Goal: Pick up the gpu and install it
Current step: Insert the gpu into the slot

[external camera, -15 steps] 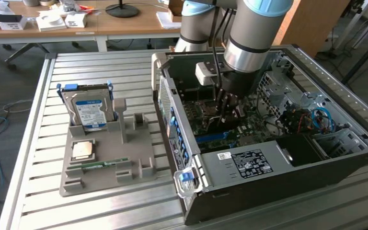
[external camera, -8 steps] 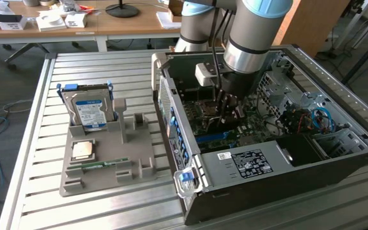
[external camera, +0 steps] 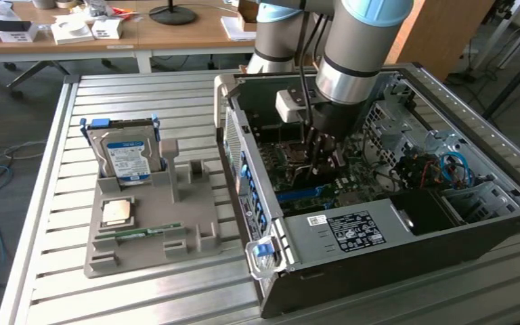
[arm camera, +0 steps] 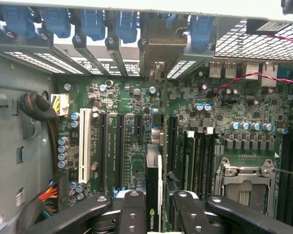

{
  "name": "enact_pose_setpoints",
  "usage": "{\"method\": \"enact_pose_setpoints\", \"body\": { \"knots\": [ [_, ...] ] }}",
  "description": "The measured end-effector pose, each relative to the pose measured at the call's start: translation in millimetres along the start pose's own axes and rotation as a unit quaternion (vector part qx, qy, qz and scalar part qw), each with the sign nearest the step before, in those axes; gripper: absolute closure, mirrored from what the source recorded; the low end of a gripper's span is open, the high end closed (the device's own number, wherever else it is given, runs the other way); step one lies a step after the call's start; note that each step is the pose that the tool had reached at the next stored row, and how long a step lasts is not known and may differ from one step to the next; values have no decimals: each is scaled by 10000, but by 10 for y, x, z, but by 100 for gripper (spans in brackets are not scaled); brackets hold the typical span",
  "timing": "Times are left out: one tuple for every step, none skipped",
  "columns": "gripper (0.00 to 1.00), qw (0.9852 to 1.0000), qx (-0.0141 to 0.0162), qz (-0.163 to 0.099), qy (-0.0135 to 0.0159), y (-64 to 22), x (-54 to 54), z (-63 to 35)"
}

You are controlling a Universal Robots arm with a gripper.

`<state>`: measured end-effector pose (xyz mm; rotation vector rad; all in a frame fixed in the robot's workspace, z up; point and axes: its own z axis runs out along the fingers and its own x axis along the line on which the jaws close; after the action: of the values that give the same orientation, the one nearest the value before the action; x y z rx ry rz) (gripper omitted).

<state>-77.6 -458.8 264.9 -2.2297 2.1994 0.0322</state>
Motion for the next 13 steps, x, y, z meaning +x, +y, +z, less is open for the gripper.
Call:
{"method": "enact_pose_setpoints", "body": {
  "knots": [
    [74, 10000, 0, 0, 0, 0, 0, 3],
    [74, 10000, 0, 0, 1, 0, 0, 3],
    [74, 10000, 0, 0, 1, 0, 0, 3],
    [74, 10000, 0, -2, 0, 0, 0, 4],
    [74, 10000, 0, -9, 0, -3, 0, 5],
    [74, 10000, 0, -9, 0, -4, 0, 5],
    [74, 10000, 0, -9, 0, -4, 0, 5],
    [74, 10000, 0, -9, 0, -4, 0, 5],
    [74, 10000, 0, -9, 0, -4, 0, 5],
    [74, 10000, 0, -9, 1, -4, 0, 6],
    [74, 10000, 0, -9, 1, -5, 0, 8],
    [74, 10000, 0, -9, 0, -5, 0, 10],
    [74, 10000, 0, -9, 0, -4, 0, 12]
  ]
}}
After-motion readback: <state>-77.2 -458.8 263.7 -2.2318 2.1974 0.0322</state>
